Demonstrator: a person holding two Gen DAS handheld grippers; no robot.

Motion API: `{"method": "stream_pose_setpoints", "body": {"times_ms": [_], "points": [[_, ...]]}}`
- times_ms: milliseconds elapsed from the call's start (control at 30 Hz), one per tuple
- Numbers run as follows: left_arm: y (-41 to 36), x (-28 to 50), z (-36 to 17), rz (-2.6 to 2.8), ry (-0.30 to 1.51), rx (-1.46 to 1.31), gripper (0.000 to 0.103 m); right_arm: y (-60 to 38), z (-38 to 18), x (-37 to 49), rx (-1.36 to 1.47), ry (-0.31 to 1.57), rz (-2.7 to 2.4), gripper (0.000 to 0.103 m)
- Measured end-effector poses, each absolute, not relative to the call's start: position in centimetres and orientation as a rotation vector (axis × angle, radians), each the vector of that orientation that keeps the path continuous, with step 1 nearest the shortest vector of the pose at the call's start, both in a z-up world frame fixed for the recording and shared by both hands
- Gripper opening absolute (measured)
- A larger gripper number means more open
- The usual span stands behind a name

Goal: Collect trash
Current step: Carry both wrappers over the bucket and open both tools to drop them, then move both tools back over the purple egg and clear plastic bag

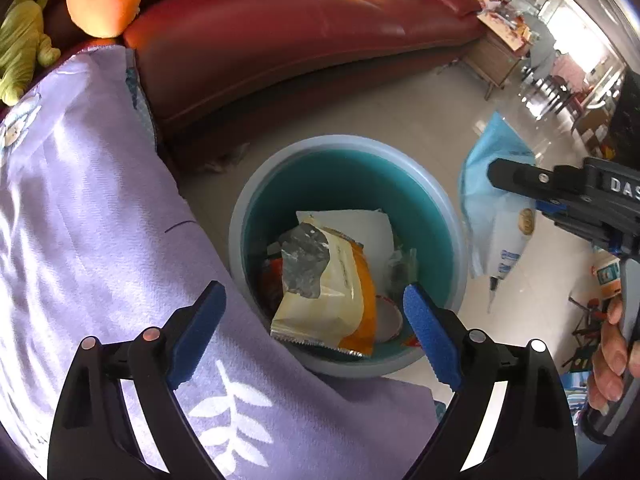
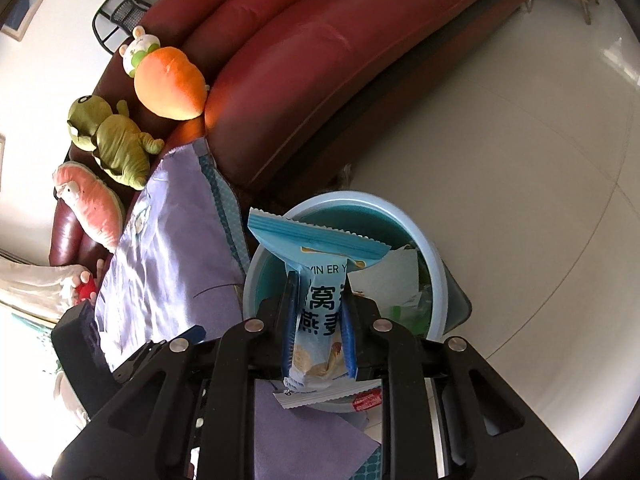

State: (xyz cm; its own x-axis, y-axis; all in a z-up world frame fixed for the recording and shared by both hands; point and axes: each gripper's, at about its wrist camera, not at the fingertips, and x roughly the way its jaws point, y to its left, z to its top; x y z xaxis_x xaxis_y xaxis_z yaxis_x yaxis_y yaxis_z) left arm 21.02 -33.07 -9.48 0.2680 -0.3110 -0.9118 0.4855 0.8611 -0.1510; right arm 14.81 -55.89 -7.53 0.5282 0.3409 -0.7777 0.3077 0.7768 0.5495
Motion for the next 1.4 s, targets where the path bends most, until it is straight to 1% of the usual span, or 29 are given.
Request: {"method": "stream_pose_setpoints", "body": {"times_ms": [133, 200, 233, 267, 367, 400, 433, 500, 567, 933, 1033, 1100, 1400], "points": [[-32.5, 20.7, -8.4, -0.548, 1.162, 0.160, 0.091, -55.3, -7.6, 15.6, 0.702, 1.047, 0.026, 0.019], [-32.2, 20.6, -7.8, -0.551, 1.151, 0.157, 0.092, -54.8, -7.6, 16.1, 0.692, 1.051, 0.031, 0.024], [-31.9, 20.6, -7.6, -0.551, 1.145, 0.153, 0.093, -54.7, -7.6, 16.4, 0.687, 1.054, 0.034, 0.044], [-31.7, 20.6, -7.4, -0.549, 1.140, 0.150, 0.094, -54.5, -7.6, 16.5, 0.684, 1.054, 0.034, 0.059], [-30.9, 20.6, -7.0, -0.540, 1.135, 0.131, 0.095, -53.7, -7.3, 16.7, 0.663, 1.058, 0.034, 0.062], [-30.6, 20.7, -7.0, -0.539, 1.139, 0.123, 0.095, -53.7, -7.3, 16.6, 0.665, 1.061, 0.035, 0.065], [-30.4, 20.8, -7.0, -0.537, 1.143, 0.118, 0.095, -53.5, -7.3, 16.6, 0.663, 1.068, 0.032, 0.071], [-29.7, 20.8, -7.0, -0.531, 1.151, 0.108, 0.095, -53.2, -7.1, 16.5, 0.650, 1.074, 0.025, 0.073], [-29.2, 20.7, -6.8, -0.527, 1.154, 0.099, 0.095, -52.6, -6.8, 16.3, 0.631, 1.091, 0.020, 0.078], [-24.8, 19.5, -4.5, -0.494, 1.123, 0.052, 0.096, -49.0, -4.9, 15.3, 0.560, 1.130, 0.007, 0.078], [-23.1, 18.9, -3.8, -0.483, 1.111, 0.037, 0.096, -47.1, -4.1, 14.9, 0.536, 1.129, 0.025, 0.084], [-22.0, 18.4, -3.4, -0.475, 1.103, 0.026, 0.097, -45.8, -3.5, 14.8, 0.514, 1.125, 0.037, 0.084], [-14.7, 16.1, -2.6, -0.402, 1.079, -0.039, 0.097, -39.1, -1.8, 14.3, 0.439, 1.159, 0.109, 0.084]]}}
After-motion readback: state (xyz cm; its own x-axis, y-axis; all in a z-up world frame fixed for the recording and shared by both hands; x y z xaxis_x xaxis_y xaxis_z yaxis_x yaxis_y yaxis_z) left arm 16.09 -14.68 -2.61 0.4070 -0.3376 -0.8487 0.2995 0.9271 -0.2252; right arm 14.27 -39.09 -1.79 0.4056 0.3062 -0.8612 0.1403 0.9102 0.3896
